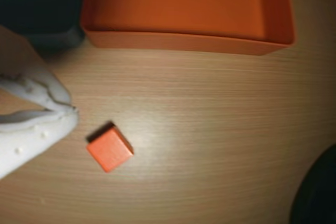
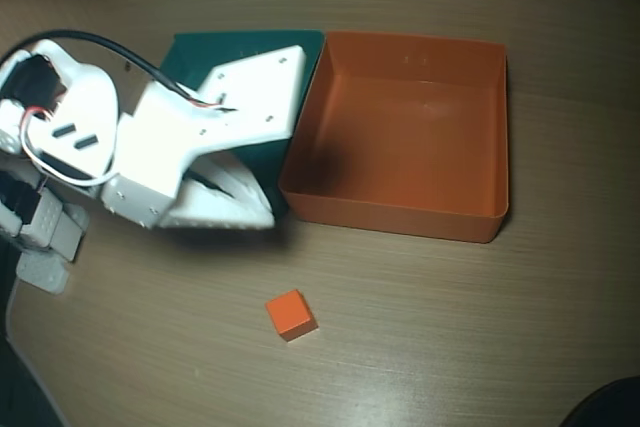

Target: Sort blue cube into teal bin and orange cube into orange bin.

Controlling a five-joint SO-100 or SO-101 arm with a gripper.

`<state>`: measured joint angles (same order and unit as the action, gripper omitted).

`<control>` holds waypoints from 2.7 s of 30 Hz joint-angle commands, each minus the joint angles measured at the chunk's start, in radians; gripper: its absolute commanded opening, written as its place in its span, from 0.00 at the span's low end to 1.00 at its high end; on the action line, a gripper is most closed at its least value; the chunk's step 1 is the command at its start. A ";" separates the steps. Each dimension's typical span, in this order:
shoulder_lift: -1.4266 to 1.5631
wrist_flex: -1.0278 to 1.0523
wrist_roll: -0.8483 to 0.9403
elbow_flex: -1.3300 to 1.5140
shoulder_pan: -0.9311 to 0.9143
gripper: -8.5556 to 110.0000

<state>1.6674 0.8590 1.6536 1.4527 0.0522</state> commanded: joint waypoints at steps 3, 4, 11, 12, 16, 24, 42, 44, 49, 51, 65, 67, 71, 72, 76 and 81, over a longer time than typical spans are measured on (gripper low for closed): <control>-0.061 -0.087 0.285 -0.064 -0.057 0.05; -0.074 -0.094 0.330 -0.064 -0.072 0.05; -0.153 -0.107 0.476 -0.064 -0.126 0.07; -0.164 -0.107 0.476 -0.064 -0.132 0.08; -0.201 -0.107 0.474 -0.063 -0.146 0.18; -0.252 -0.109 0.477 -0.063 -0.160 0.45; -0.443 -0.110 0.479 -0.066 -0.161 0.47; -0.453 -0.110 0.477 -0.066 -0.161 0.47; -0.486 -0.112 0.476 -0.086 -0.161 0.46; -0.508 -0.110 0.474 -0.121 -0.161 0.44; -0.551 -0.094 0.474 -0.163 -0.175 0.06; -0.551 -0.094 0.474 -0.163 -0.175 0.02; -0.540 -0.092 0.472 -0.163 -0.175 0.03; -0.537 -0.092 0.472 -0.166 -0.175 0.03; -0.468 -0.109 0.472 -0.181 -0.172 0.03; -0.268 -0.094 0.454 -0.167 -0.164 0.03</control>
<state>1.1766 0.7685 2.1307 1.3484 -0.1120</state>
